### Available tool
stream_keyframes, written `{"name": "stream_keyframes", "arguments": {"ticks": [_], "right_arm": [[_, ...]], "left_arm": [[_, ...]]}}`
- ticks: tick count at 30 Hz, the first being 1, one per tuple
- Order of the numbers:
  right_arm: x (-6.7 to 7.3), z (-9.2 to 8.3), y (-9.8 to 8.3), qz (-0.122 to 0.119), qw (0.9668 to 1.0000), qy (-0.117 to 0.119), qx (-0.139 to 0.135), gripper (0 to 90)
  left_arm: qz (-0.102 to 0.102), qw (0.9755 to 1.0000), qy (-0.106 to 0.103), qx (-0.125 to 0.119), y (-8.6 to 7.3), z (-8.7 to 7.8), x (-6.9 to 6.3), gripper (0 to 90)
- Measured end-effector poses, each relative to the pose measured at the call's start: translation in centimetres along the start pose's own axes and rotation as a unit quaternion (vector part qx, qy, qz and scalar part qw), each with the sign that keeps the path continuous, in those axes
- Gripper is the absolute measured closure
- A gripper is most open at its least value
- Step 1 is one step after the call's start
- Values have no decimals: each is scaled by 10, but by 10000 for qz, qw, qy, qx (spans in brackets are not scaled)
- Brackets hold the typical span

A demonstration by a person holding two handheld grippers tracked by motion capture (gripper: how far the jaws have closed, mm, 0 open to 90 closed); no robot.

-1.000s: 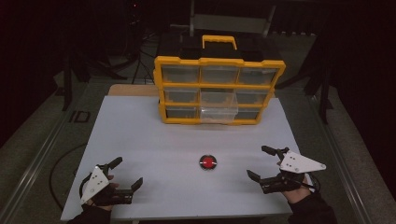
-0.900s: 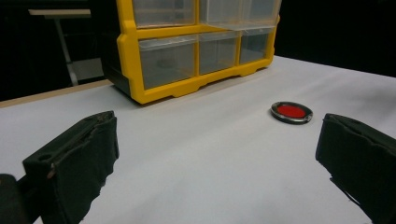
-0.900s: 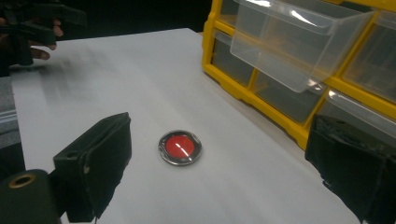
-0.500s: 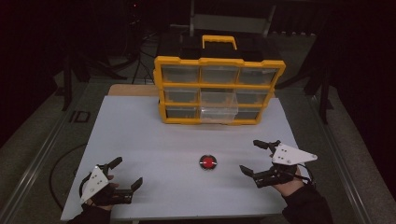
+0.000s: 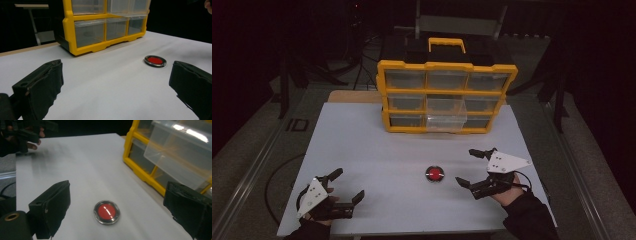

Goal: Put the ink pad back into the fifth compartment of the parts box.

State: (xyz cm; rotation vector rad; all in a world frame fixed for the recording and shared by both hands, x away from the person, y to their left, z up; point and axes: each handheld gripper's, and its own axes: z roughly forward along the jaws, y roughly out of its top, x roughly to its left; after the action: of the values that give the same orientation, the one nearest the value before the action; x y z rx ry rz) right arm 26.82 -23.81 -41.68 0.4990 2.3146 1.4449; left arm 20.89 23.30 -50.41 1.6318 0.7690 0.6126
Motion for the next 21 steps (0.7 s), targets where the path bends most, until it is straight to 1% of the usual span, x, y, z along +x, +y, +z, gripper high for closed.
{"name": "stream_keyframes", "arguments": {"ticks": [3,4,5,14,21], "right_arm": [[1,4,0,-47,10000,44,12,74],[2,10,-1,-53,9999,124,74,74],[2,12,-1,-64,9999,134,78,75],[3,36,-8,37,9992,378,144,75],[3,53,-19,89,9977,538,403,75]], "left_arm": [[-2,10000,-11,4,0,0,0,0],[-7,10000,-14,7,0,0,0,0],[-27,10000,-21,5,-1,0,0,0],[-40,10000,-31,-1,-1,1,0,0],[-39,10000,-35,3,-1,1,1,0]]}}
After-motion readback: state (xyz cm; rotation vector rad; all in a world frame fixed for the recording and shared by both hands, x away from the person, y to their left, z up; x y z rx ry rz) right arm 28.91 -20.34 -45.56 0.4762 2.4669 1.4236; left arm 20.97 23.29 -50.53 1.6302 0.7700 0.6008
